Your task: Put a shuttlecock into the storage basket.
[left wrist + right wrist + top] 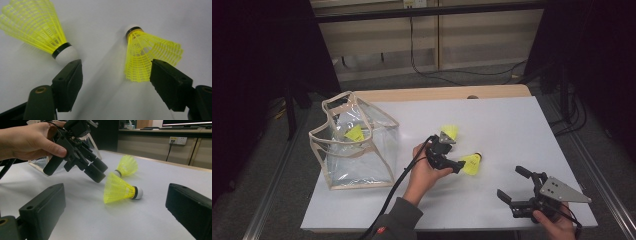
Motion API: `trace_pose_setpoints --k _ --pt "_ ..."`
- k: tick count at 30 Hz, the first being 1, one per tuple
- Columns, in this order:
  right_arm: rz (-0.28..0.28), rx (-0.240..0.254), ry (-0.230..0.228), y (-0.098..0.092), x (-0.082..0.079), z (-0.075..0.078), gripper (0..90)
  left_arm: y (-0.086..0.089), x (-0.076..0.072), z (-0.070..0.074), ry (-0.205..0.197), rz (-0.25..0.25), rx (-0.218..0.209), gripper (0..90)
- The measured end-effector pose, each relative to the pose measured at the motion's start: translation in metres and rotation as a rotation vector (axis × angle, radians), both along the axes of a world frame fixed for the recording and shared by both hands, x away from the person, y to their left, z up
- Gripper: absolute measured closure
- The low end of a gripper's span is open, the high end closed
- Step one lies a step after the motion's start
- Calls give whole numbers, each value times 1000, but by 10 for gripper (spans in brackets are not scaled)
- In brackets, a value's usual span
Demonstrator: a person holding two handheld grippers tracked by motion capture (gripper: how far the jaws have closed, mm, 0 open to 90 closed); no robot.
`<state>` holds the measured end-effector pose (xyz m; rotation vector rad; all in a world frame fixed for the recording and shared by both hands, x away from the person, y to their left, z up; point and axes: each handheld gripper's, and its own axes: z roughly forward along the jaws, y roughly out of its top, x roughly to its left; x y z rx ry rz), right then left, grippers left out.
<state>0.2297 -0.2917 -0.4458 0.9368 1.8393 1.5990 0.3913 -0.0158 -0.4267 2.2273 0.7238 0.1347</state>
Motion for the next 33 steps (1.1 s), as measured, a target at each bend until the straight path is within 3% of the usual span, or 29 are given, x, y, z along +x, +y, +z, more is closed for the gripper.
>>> trace_pose_setpoints --k 10,33 --pt "6 -1 -4 1 1 0 28 -6 1 -7 0 -12 -21 346" --pt "5 3 -3 2 3 0 28 -12 3 -10 -13 3 -45 370"
